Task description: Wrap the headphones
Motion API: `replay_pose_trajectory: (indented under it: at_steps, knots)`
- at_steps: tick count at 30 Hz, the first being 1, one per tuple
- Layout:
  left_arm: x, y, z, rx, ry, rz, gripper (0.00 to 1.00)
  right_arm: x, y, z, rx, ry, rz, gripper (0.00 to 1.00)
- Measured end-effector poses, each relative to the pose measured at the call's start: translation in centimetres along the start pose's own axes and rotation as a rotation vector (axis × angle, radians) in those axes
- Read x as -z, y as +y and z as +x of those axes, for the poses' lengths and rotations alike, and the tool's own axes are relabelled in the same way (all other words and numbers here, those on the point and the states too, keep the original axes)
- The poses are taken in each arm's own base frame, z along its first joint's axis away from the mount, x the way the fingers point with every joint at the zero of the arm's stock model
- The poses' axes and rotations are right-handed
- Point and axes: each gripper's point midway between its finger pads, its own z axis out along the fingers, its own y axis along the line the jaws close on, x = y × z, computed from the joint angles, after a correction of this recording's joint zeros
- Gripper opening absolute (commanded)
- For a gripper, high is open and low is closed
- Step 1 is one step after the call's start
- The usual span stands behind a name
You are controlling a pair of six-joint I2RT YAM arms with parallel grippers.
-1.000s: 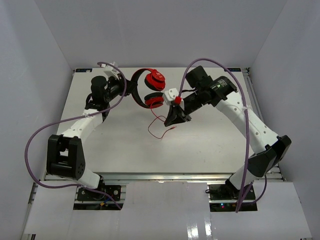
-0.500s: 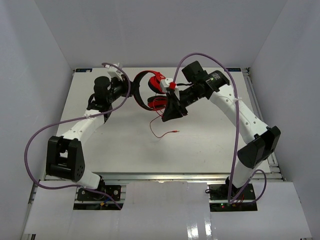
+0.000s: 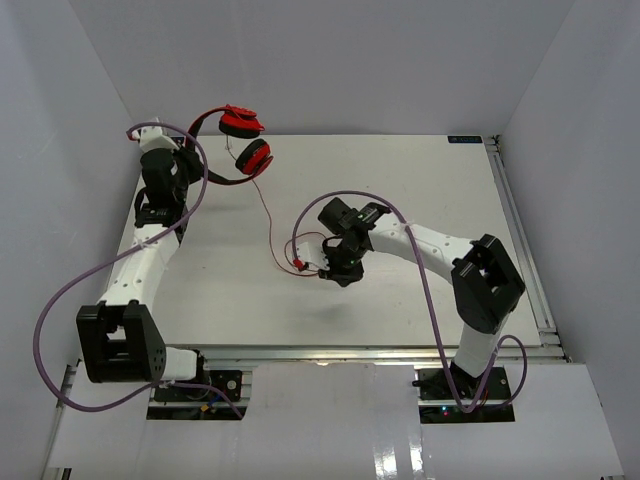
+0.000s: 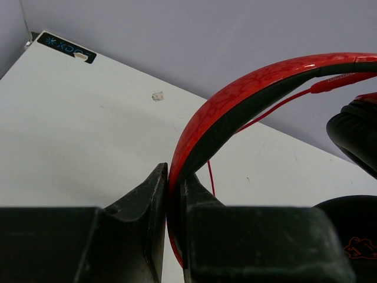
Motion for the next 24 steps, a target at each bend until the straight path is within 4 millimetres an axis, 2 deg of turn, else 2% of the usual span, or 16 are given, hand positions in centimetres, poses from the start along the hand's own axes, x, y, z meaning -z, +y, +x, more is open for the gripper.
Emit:
replay_pose_trajectory:
  at_steps: [3,5,7,8,11,14,16,19,24]
  knots:
    - [1.0,0.0,-1.1,-0.014,-0.031,-0.007,0.00,0.3,-3.5,0.1,0.012,0.018,0.149,0.38]
    - [1.9,-0.1,-2.0,-0.024,-0.055,-0.011,0.00,1.0,-5.2,-0.2,-0.023,-0.019,0.204,0.59]
    - [3.0,-0.2,-3.2,-0.035,-0.084,-0.013,0.00,1.9,-6.8,-0.9,-0.076,-0.102,0.234,0.85]
    - [3.6,-0.2,-3.9,-0.040,-0.100,-0.013,0.00,2.5,-7.5,-1.4,-0.113,-0.185,0.227,0.91]
    - [5.4,-0.8,-6.1,-0.040,-0.153,0.001,0.00,4.8,-9.6,-2.0,-0.165,-0.437,0.248,0.90]
    - [6.9,-1.8,-8.5,-0.028,-0.196,0.023,0.00,5.8,-9.0,-2.0,-0.148,-0.635,0.288,0.90]
    - [7.9,-2.7,-10.4,-0.013,-0.227,0.044,0.00,5.9,-8.2,-3.5,-0.172,-0.774,0.258,0.90]
    - [9.6,-4.0,-13.1,0.015,-0.274,0.085,0.00,7.0,-8.4,-6.7,-0.216,-0.957,0.177,0.90]
    - [11.7,-5.7,-15.5,0.071,-0.303,0.145,0.00,10.1,-8.8,-10.6,-0.261,-1.191,0.060,0.90]
